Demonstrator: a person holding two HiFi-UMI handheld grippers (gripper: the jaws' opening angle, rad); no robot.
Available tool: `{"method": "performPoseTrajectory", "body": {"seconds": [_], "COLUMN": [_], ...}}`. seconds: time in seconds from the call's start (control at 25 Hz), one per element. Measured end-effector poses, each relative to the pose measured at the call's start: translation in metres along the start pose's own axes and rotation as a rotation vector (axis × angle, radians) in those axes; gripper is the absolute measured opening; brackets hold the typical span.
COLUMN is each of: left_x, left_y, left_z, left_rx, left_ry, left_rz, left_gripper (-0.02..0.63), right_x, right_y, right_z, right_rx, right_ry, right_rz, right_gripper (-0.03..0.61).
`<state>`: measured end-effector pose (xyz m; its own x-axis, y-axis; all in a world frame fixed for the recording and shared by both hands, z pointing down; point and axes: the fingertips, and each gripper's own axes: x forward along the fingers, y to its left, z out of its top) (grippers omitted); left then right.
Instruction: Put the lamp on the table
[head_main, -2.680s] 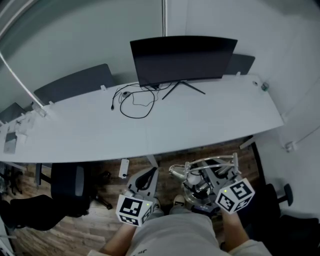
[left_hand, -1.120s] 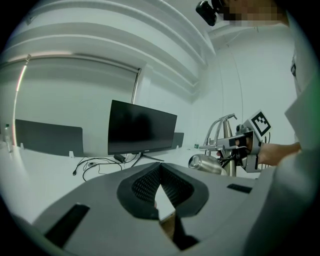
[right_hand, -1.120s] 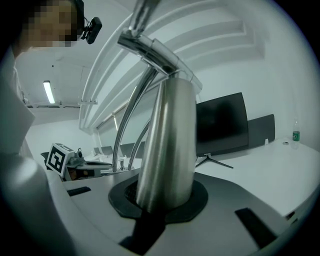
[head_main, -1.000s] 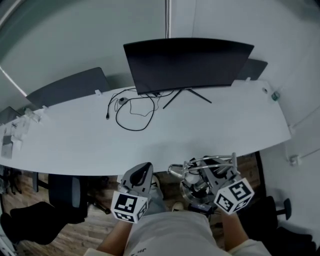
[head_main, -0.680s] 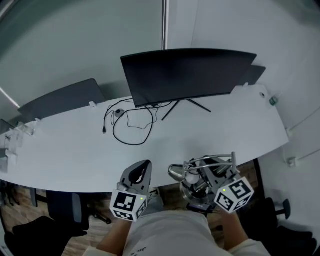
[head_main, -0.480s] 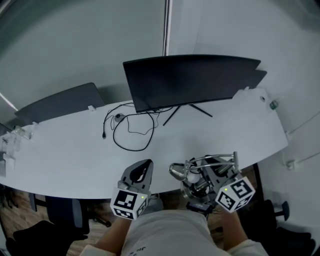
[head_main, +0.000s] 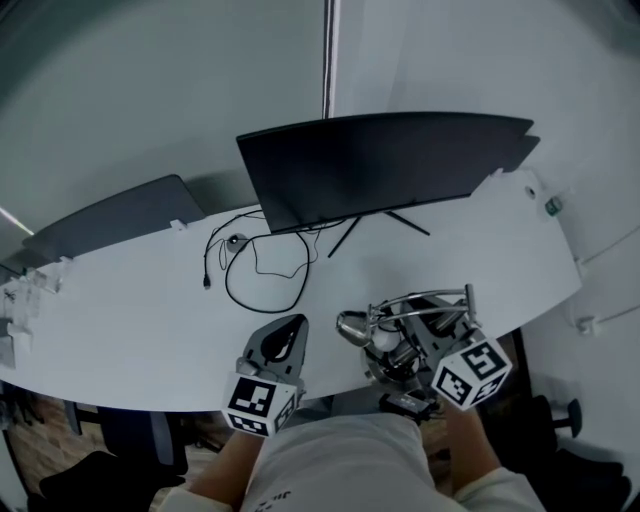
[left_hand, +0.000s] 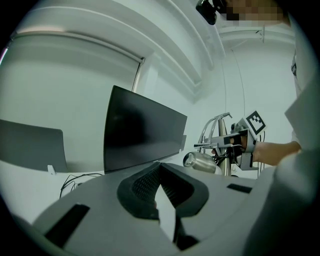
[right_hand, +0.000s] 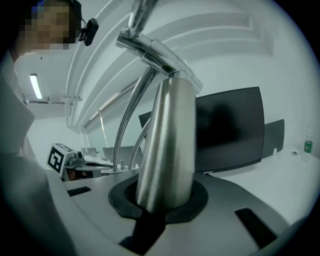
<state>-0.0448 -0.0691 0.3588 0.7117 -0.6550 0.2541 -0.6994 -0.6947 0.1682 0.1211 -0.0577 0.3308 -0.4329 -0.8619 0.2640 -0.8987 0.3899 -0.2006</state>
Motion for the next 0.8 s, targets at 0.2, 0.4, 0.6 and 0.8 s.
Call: {"method": "performPoseTrajectory", "body": {"seconds": [0.2,0.4,0.6,0.8], "left_x": [0.014,0.026,0.035,0.042], "left_y": [0.012,0.023,0.035,0.051], "left_z": [0.011,0.013,0.009,0.001], "left_rx": [-0.022,-0.04,-0.059,-0.072], "left_ry": [-0.004,-0.004,0.009,0.029], "left_rz": [0.041,0.069,0.091,0.115], "left_gripper": [0.003,0.003,0.003,0.003], "right_x": [0.015,0.035,0.062,0.086], "right_y": [-0.009,-0.014,-0.019,-0.024], "right_z": [0.008,0.013,0.012,0.009], "right_rx": [-0.028,-0.038,-0.025,-0.03], "right_ry": [0.025,0.028,0.038,0.047], "right_rz": [0.026,0.059,0.095,0.106], "right_gripper": [0.067,0.067,0.067,0.067]}}
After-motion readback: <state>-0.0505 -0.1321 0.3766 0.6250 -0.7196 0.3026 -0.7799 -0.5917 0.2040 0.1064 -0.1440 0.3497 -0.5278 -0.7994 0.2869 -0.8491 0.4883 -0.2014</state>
